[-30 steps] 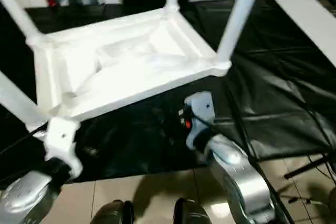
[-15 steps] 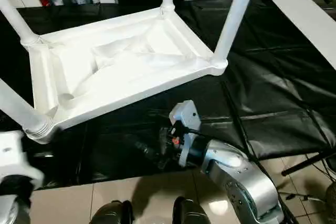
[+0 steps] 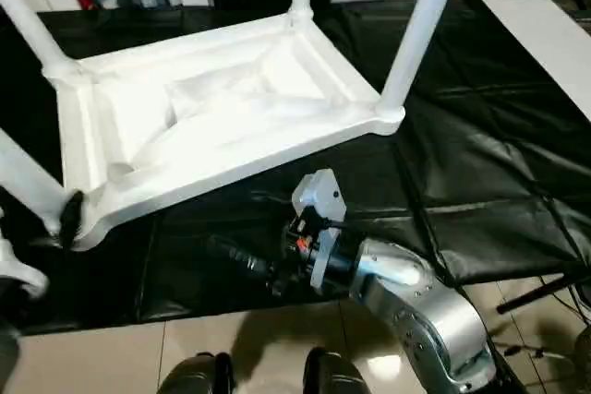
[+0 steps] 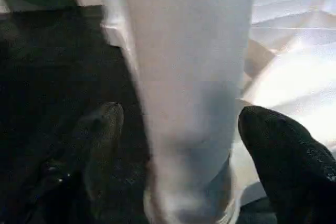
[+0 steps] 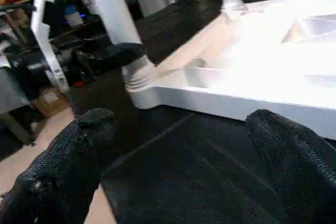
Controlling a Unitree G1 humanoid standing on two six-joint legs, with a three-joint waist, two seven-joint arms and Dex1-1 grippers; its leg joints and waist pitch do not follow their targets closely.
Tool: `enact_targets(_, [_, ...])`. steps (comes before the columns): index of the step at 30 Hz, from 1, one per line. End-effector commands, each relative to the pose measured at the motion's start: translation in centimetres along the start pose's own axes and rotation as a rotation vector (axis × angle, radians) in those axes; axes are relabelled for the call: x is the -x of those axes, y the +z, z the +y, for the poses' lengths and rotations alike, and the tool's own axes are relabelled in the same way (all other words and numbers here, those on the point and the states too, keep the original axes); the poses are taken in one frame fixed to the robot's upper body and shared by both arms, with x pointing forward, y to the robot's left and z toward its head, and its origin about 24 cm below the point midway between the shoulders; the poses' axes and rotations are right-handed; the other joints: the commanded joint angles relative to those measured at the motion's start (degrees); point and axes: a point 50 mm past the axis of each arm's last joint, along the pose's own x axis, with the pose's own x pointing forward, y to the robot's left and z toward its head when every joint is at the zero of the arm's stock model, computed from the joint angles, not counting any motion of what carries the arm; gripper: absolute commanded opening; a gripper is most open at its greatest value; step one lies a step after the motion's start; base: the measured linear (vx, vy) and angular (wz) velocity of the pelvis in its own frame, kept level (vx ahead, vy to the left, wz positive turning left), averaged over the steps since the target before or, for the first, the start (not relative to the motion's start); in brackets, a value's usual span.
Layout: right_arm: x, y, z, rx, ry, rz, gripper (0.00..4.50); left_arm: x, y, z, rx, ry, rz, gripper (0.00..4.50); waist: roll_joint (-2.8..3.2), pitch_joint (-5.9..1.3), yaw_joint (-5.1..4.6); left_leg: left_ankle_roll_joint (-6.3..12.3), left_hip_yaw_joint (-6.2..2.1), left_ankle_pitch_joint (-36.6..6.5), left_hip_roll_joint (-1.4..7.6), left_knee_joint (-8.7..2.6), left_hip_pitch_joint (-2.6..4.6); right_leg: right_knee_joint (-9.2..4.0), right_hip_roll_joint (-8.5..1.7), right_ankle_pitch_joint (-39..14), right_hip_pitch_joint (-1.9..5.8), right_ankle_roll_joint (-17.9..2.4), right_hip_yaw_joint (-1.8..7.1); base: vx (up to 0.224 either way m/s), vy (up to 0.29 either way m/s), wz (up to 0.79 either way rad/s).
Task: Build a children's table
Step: Rotate leg to tighten, then rotate table base
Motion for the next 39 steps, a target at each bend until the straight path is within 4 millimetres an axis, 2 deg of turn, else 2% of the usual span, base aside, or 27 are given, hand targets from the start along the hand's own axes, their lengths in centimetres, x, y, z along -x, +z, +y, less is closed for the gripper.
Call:
enact_targets(1, [0.0, -0.5, -1.5, 0.041, -0.142, 0.034, 4.50, -0.6, -0.3, 0.5, 0.042, -0.094, 0.020, 4.09, 0.46, -4.25, 0.00, 3.47, -1.66, -9.1, 4.63, -4.73, 0.28, -4.42, -6.17, -17.6, 2.92, -7.5, 4.81, 0.000, 0.000, 0.00])
enact_targets(2, [0.0, -0.5, -1.5, 0.043, -0.147, 0.035, 4.50, -0.6, -0.3, 0.5, 0.044, -0.098, 0.020, 4.09, 0.52, -4.08, 0.03, 3.22, -1.62, -8.9, 4.58, -4.85, 0.23, -4.48, -6.23, -17.9, 2.79, -7.6, 4.84, 0.000, 0.000, 0.00])
enact_targets(3, [0.0, -0.7, -2.2, 0.063, -0.207, 0.050, 4.50, -1.0, -0.2, 0.7, 0.062, -0.136, 0.019, 4.09, 0.63, -4.20, 0.08, 2.57, -1.53, -9.2, 4.71, -4.86, 0.35, -4.24, -6.20, -17.0, 2.81, -8.3, 4.90, 0.000, 0.000, 0.00])
enact_targets(5, [0.0, -0.8, -2.5, 0.063, -0.231, 0.060, 4.50, -1.1, -0.2, 0.6, 0.068, -0.157, 0.019, 4.09, 0.57, -4.27, 0.01, 2.49, -1.52, -9.4, 4.83, -4.92, 0.25, -4.03, -6.19, -16.0, 3.03, -8.8, 4.93, 0.000, 0.000, 0.00])
enact_targets(6, [0.2, -1.6, -4.4, 0.066, -0.382, 0.122, 4.50, -2.0, 0.0, 0.5, 0.118, -0.292, 0.029, 4.09, 0.39, -4.29, 0.01, 2.46, -1.23, -8.5, 4.28, -4.92, 0.45, -3.89, -6.09, -16.6, 2.68, -9.2, 5.00, 0.000, 0.000, 0.00])
enact_targets(7, [0.3, -2.1, -5.3, 0.066, -0.447, 0.164, 4.50, -2.4, 0.0, 0.2, 0.124, -0.372, 0.037, 4.09, 0.44, -4.23, 0.01, 2.20, -1.17, -9.7, 4.12, -4.95, 0.67, -4.06, -5.98, -18.2, 2.61, -9.2, 4.95, 0.000, 0.000, 0.00])
enact_targets(8, [0.4, -2.2, -5.5, 0.067, -0.460, 0.172, 4.50, -2.5, 0.1, 0.1, 0.126, -0.388, 0.038, 4.09, 0.20, -4.40, 0.01, 2.03, -1.09, -9.4, 4.28, -4.86, 0.72, -4.19, -6.25, -18.1, 2.86, -9.1, 5.08, 0.000, 0.000, 0.00])
enact_targets(9, [0.4, -2.8, -6.6, 0.088, -0.531, 0.214, 4.50, -2.8, 0.1, -0.5, 0.140, -0.512, 0.056, 4.09, 0.14, -4.18, 0.07, 1.57, -0.77, -9.6, 4.35, -5.05, 0.85, -4.09, -6.15, -18.8, 2.50, -9.3, 5.12, 0.000, 0.000, 0.00])
enact_targets(10, [0.5, -3.2, -7.2, 0.104, -0.567, 0.238, 4.50, -2.9, 0.1, -1.0, 0.143, -0.587, 0.067, 4.09, 0.14, -4.18, 0.07, 1.57, -0.77, -9.6, 4.35, -5.05, 0.85, -4.09, -6.15, -18.8, 2.50, -9.3, 5.12, 0.000, 0.000, 0.00])
enact_targets(11, [0.4, -3.6, -7.8, 0.116, -0.598, 0.260, 4.50, -3.0, 0.2, -1.4, 0.150, -0.662, 0.080, 4.09, 0.49, -4.42, 0.24, 0.99, -0.53, -10.4, 4.41, -4.96, 1.32, -4.08, -6.18, -19.0, 2.29, -9.4, 5.13, 0.000, 0.000, 0.00])
enact_targets(12, [0.3, -3.8, -8.2, 0.124, -0.612, 0.266, 4.50, -3.0, 0.2, -1.9, 0.163, -0.724, 0.094, 4.09, 0.29, -4.55, 0.25, 0.56, -0.42, -10.5, 4.74, -5.20, 1.26, -3.56, -6.07, -16.8, 2.46, -10.1, 5.18, 0.000, 0.000, 0.00])
enact_targets(13, [0.3, -3.8, -8.2, 0.124, -0.612, 0.266, 4.50, -3.0, 0.2, -1.9, 0.163, -0.724, 0.094, 4.09, 0.34, -4.60, 0.29, 0.69, -0.42, -10.1, 4.78, -5.24, 1.21, -3.49, -6.14, -15.6, 2.53, -10.4, 5.24, 0.000, 0.000, 0.00])
enact_targets(14, [0.0, -4.0, -8.8, 0.142, -0.635, 0.280, 4.50, -2.7, 0.7, -3.0, 0.194, -0.839, 0.100, 4.09, 0.29, -4.67, 0.33, 0.83, -0.34, -9.6, 4.86, -5.21, 1.15, -3.37, -6.15, -14.5, 2.61, -10.6, 5.29, 0.000, 0.000, 0.00])
enact_targets(15, [0.0, -4.0, -8.8, 0.142, -0.635, 0.280, 4.50, -2.7, 0.7, -3.0, 0.194, -0.839, 0.100, 4.09, 0.26, -4.74, 0.26, 1.03, -0.23, -8.8, 4.84, -5.27, 0.91, -2.97, -6.22, -13.0, 2.83, -11.5, 5.32, 0.000, 0.000, 0.00])
enact_targets(16, [-0.1, -4.2, -9.1, 0.150, -0.645, 0.286, 4.50, -2.6, 1.0, -3.4, 0.213, -0.882, 0.101, 4.09, 0.15, -4.72, 0.26, 1.05, -0.14, -8.9, 4.91, -5.23, 1.01, -2.89, -6.27, -12.9, 2.76, -11.7, 5.42, 0.000, 0.000, 0.00])
enact_targets(17, [-0.3, -4.3, -9.3, 0.155, -0.651, 0.294, 4.50, -2.4, 1.1, -3.8, 0.223, -0.923, 0.103, 4.09, 0.06, -4.61, 0.17, 1.27, -0.09, -8.9, 4.86, -5.27, 0.86, -2.96, -6.30, -13.3, 2.88, -11.8, 5.49, 0.000, 0.000, 0.00])
enact_targets(18, [-0.6, -4.5, -9.7, 0.165, -0.658, 0.304, 4.50, -1.9, 1.5, -4.8, 0.246, -1.018, 0.114, 4.09, -0.34, -4.80, 0.14, 1.49, 0.09, -8.2, 4.77, -5.15, 0.80, -2.83, -6.46, -13.5, 3.08, -12.1, 5.59, 0.000, 0.000, 0.00])
enact_targets(20, [-0.8, -4.5, -9.9, 0.168, -0.658, 0.308, 4.50, -1.5, 1.7, -5.5, 0.252, -1.077, 0.123, 4.09, -0.38, -4.71, -0.02, 1.78, 0.25, -8.1, 4.73, -5.10, 0.85, -2.89, -6.44, -14.7, 3.01, -12.2, 5.63, 0.000, 0.000, 0.00])
enact_targets(22, [-1.3, -4.5, -10.2, 0.175, -0.652, 0.302, 4.50, -0.9, 2.0, -6.6, 0.261, -1.167, 0.139, 4.09, -0.69, -4.55, -0.24, 1.88, 0.42, -9.0, 4.68, -5.15, 0.76, -3.23, -6.34, -17.7, 3.16, -11.2, 5.68, 0.000, 0.000, 0.00])
enact_targets(23, [-1.5, -4.4, -10.3, 0.179, -0.648, 0.296, 4.50, -0.6, 2.0, -7.1, 0.262, -1.206, 0.146, 4.09, -0.60, -4.36, -0.29, 1.81, 0.41, -9.5, 4.53, -5.25, 0.67, -3.36, -6.29, -19.1, 3.16, -10.7, 5.64, 0.000, 0.000, 0.00])
enact_targets(24, [-1.8, -4.2, -10.3, 0.184, -0.639, 0.288, 4.50, -0.2, 2.1, -7.7, 0.269, -1.249, 0.156, 4.09, -0.70, -4.44, -0.41, 1.48, 0.41, -10.7, 4.61, -5.31, 0.90, -3.58, -6.20, -21.7, 3.08, -9.8, 5.62, 0.000, 0.000, 0.00])
enact_targets(25, [-2.2, -4.0, -10.3, 0.191, -0.626, 0.279, 4.50, 0.1, 2.2, -8.3, 0.275, -1.285, 0.161, 4.09, -0.82, -4.39, -0.56, 1.04, 0.44, -11.7, 4.64, -5.42, 0.78, -3.63, -6.22, -23.6, 3.11, -9.2, 5.61, 0.000, 0.000, 0.00])
enact_targets(26, [-2.4, -3.9, -10.3, 0.196, -0.617, 0.273, 4.50, 0.3, 2.3, -8.8, 0.280, -1.310, 0.164, 4.09, -0.77, -4.46, -0.62, 0.79, 0.53, -12.2, 4.66, -5.38, 0.97, -3.75, -6.23, -24.2, 3.00, -8.9, 5.65, 0.000, 0.000, 0.00])
enact_targets(27, [-2.7, -3.7, -10.3, 0.203, -0.608, 0.267, 4.50, 0.4, 2.3, -9.3, 0.283, -1.329, 0.164, 4.09, -0.98, -4.45, -0.74, 0.63, 0.62, -12.6, 4.72, -5.40, 1.17, -3.88, -6.16, -24.6, 2.83, -8.6, 5.77, 0.000, 0.000, 0.00])
enact_targets(34, [-3.8, -3.3, -10.4, 0.233, -0.578, 0.247, 4.50, 0.3, 2.4, -11.9, 0.300, -1.375, 0.131, 4.09, -1.42, -5.12, -1.52, 1.95, 1.16, -8.4, 4.53, -4.90, 0.90, -3.50, -5.94, -19.7, 3.10, -10.0, 5.96, 0.000, 0.000, 0.00])
enact_targets(39, [-4.8, -3.1, -9.9, 0.242, -0.514, 0.222, 4.50, -0.3, 2.7, -13.8, 0.299, -1.390, 0.095, 4.09, -1.47, -5.20, -1.46, 2.42, 1.38, -8.0, 4.47, -4.72, 0.89, -3.61, -5.77, -20.1, 3.16, -10.0, 5.86, 0.000, 0.000, 0.00])
